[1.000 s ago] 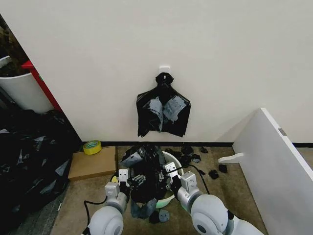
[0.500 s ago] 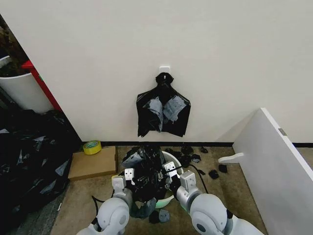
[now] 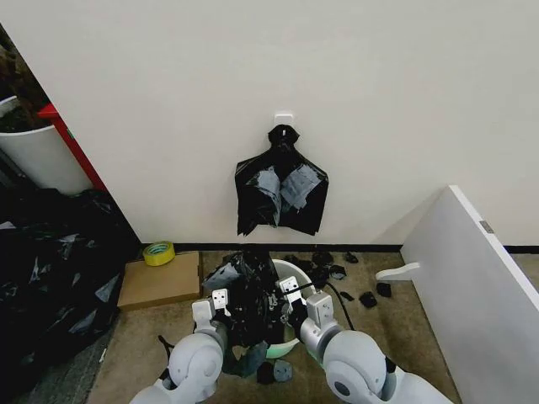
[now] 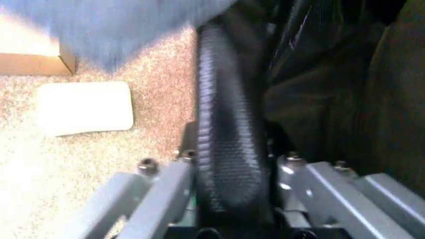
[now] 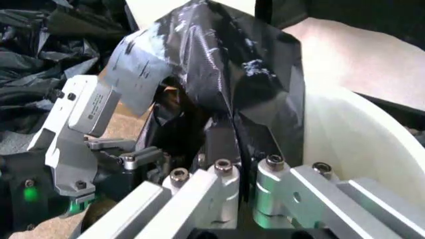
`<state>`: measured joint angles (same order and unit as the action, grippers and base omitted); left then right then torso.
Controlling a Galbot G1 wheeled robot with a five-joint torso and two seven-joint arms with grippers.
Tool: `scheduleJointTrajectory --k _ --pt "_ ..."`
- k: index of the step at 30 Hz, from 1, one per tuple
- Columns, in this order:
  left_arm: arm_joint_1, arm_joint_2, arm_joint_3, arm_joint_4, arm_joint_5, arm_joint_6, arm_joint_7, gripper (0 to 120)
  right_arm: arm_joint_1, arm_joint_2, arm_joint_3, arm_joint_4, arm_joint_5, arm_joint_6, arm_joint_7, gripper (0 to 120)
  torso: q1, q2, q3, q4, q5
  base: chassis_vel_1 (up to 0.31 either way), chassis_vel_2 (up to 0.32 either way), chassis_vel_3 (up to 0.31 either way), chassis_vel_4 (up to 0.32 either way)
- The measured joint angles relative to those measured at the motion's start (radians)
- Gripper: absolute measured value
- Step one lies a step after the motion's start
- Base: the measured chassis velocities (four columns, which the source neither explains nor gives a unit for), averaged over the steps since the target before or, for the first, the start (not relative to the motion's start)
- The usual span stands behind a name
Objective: Place the garbage bag over the trash bin.
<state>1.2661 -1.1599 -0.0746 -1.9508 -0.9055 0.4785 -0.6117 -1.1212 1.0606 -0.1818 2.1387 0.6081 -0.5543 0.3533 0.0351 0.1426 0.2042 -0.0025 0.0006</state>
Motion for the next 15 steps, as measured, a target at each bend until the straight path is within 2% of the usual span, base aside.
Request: scheduleJointTrajectory --k 1,4,8,15 --pt "0.000 0.000 0.000 0.000 0.000 0.000 0.000 16 0.000 0.000 0.000 0.000 0.000 0.000 0.000 0 0.000 0.000 0.000 0.0000 0.0000 0.000 0.000 0.000 0.000" --pt "0.001 -0.002 -0.008 0.000 -0.003 -0.001 -0.007 3 0.000 0.004 -0.001 -0.004 0.001 0.002 -0.001 0 0.000 0.000 0.000 -0.0001 -0.0002 0.000 0.000 0.000 0.000" --pt "0.006 -0.003 -0.017 0.000 -0.003 -0.012 -0.006 1 0.000 0.007 -0.001 -0.007 0.001 0.003 -0.001 0 0.000 0.000 0.000 -0.0002 -0.0003 0.000 0.000 0.000 0.000" --pt "0.062 0.007 -0.077 -0.043 -0.003 -0.099 0.027 1 -0.046 -0.015 0.062 0.025 0.009 0.032 0.013 0 0.000 0.000 0.000 -0.0001 0.0001 0.000 0.000 0.000 0.000"
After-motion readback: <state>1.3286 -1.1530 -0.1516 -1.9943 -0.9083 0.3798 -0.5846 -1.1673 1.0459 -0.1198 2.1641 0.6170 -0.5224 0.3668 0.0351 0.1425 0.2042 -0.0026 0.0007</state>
